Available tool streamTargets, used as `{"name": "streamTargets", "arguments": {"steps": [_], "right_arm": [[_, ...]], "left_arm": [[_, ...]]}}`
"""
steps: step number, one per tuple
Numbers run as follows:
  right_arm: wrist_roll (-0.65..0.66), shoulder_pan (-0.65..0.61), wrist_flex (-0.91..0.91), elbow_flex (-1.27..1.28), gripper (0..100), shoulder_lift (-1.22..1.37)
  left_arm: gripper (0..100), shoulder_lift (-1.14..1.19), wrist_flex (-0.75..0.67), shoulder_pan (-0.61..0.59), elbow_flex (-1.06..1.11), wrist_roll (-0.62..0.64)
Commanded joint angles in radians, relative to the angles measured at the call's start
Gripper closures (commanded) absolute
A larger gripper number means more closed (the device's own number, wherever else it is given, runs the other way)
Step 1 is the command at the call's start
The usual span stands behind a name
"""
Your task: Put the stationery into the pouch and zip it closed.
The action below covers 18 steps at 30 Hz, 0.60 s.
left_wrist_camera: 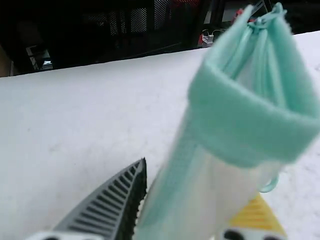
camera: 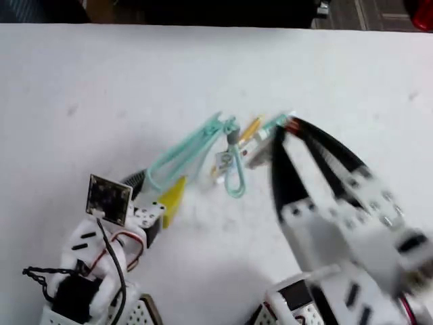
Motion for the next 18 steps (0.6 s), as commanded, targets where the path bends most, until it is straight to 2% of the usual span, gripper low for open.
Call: {"name": "streamTargets", "arguments": {"steps": [1, 5, 13, 18], "right_arm": [[0.006, -0.142, -0.107, -0.020, 98.1, 0.110], [0.008, -0.245, -0.186, -0.020, 98.1, 0.183], [0.008, -0.249, -0.220, -0.023, 98.1, 0.209], [0.003, -0.249, -0.257, -0.129, 98.1, 0.220]], "left_arm": [[77, -0.005, 0.005, 0.045, -0.037, 0.011], [77, -0.005, 0.011, 0.047, -0.037, 0.009], [77, -0.005, 0.009, 0.045, -0.037, 0.009], [77, -0.005, 0.009, 0.047, -0.037, 0.009]]}}
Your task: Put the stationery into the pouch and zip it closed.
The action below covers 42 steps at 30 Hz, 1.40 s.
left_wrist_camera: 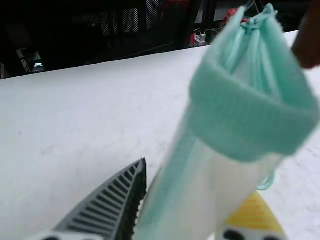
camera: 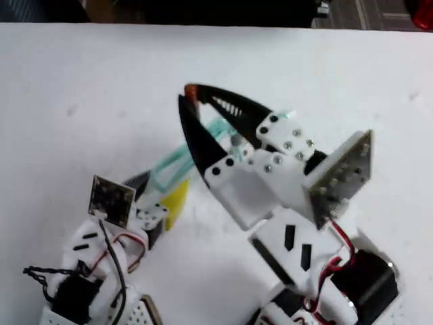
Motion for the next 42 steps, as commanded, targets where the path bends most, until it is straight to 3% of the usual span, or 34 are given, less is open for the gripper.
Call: {"name": "streamTargets", "arguments": {"steps": [1, 9, 18, 25, 27, 30, 33, 36, 40, 42], "right_arm": [[0.002, -0.008, -0.027, -0.104, 98.1, 0.004], [-0.077, -0.012, -0.033, -0.043, 98.1, 0.077], [-0.069, -0.097, -0.024, -0.040, 98.1, 0.163], [-0.061, -0.093, 0.203, -0.040, 97.7, 0.130], [0.006, -0.093, 0.269, -0.040, 97.1, 0.130], [0.072, -0.094, 0.335, -0.040, 90.3, 0.124], [0.035, -0.093, 0.375, -0.048, 80.3, 0.120], [0.031, -0.090, 0.377, -0.049, 77.6, 0.120], [0.025, -0.013, 0.372, -0.110, 77.6, 0.130], [0.023, 0.082, 0.346, -0.129, 77.6, 0.130]], "left_arm": [[77, -0.005, 0.009, 0.016, -0.037, 0.009], [77, -0.005, 0.009, 0.016, -0.037, 0.009], [77, -0.005, 0.008, 0.008, -0.037, 0.006], [77, -0.005, 0.008, 0.007, -0.037, 0.014], [77, -0.005, 0.008, 0.005, -0.037, 0.014], [77, -0.005, -0.011, -0.036, -0.037, 0.052], [77, -0.005, -0.020, -0.074, -0.037, 0.089], [77, -0.005, -0.020, -0.074, -0.037, 0.098], [77, -0.005, -0.020, -0.074, -0.037, 0.098], [77, -0.005, -0.020, -0.079, -0.037, 0.098]]}}
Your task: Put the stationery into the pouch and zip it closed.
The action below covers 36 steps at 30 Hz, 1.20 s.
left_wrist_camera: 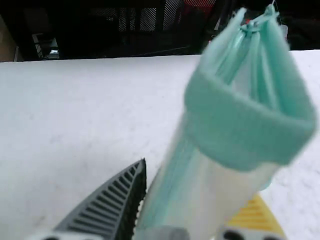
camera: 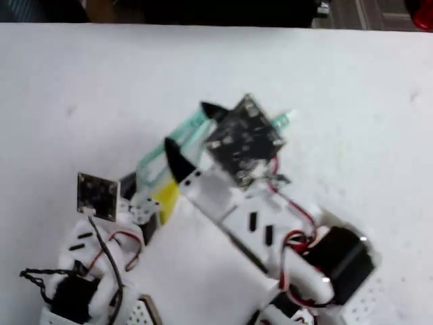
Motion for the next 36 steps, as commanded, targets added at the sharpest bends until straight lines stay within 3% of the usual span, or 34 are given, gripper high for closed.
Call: {"name": "streamTargets", "arguments": {"steps": [1, 7, 12, 21, 29, 36], "right_arm": [[-0.012, 0.166, -0.041, -0.055, 77.6, -0.005], [-0.115, 0.490, -0.016, 0.000, 77.6, 0.120], [-0.282, 0.647, 0.025, 0.054, 77.6, 0.268], [-0.368, 0.674, -0.160, 0.270, 77.6, 0.638], [-0.511, 0.670, -0.364, 0.275, 77.6, 0.931], [-0.514, 0.670, -0.400, 0.193, 77.6, 1.043]], "left_arm": [[77, -0.005, -0.020, -0.015, -0.037, 0.012], [77, -0.005, -0.021, -0.015, -0.037, 0.005], [77, -0.005, -0.043, -0.074, -0.037, 0.005], [77, -0.004, -0.068, -0.111, -0.020, 0.012], [77, -0.004, -0.115, -0.110, 0.018, 0.012], [77, -0.004, -0.114, -0.107, 0.020, 0.012]]}}
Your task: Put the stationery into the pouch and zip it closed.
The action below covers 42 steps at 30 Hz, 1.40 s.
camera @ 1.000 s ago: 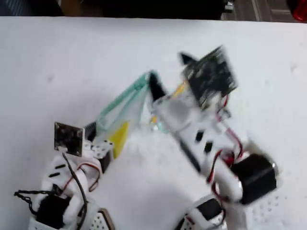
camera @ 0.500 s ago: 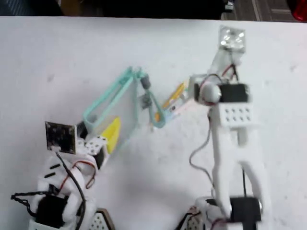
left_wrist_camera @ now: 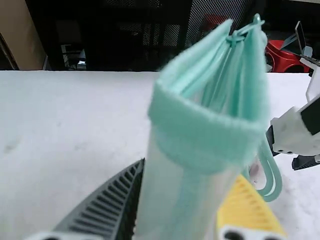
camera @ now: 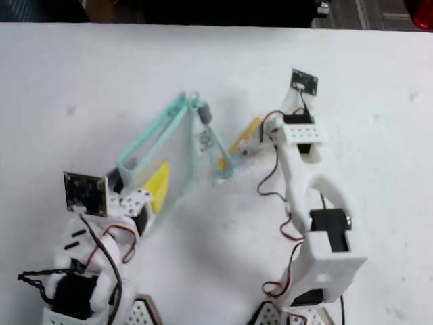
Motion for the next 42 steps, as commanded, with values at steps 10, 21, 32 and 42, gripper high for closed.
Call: {"name": "streamTargets", "arguments": {"steps": [10, 21, 32, 42], "right_arm": [[-0.014, -0.019, 0.018, -0.219, 77.6, 0.166], [-0.006, -0.021, 0.105, -0.336, 80.1, 0.286], [0.109, -0.031, 0.137, -0.334, 97.2, 0.286], [0.110, -0.008, 0.194, -0.334, 98.1, 0.286]], "left_arm": [[77, -0.007, -0.031, -0.001, -0.006, 0.012], [77, -0.007, -0.031, -0.001, -0.006, 0.012], [77, -0.007, -0.029, -0.001, -0.006, 0.012], [77, -0.007, -0.029, -0.001, -0.006, 0.011]]}}
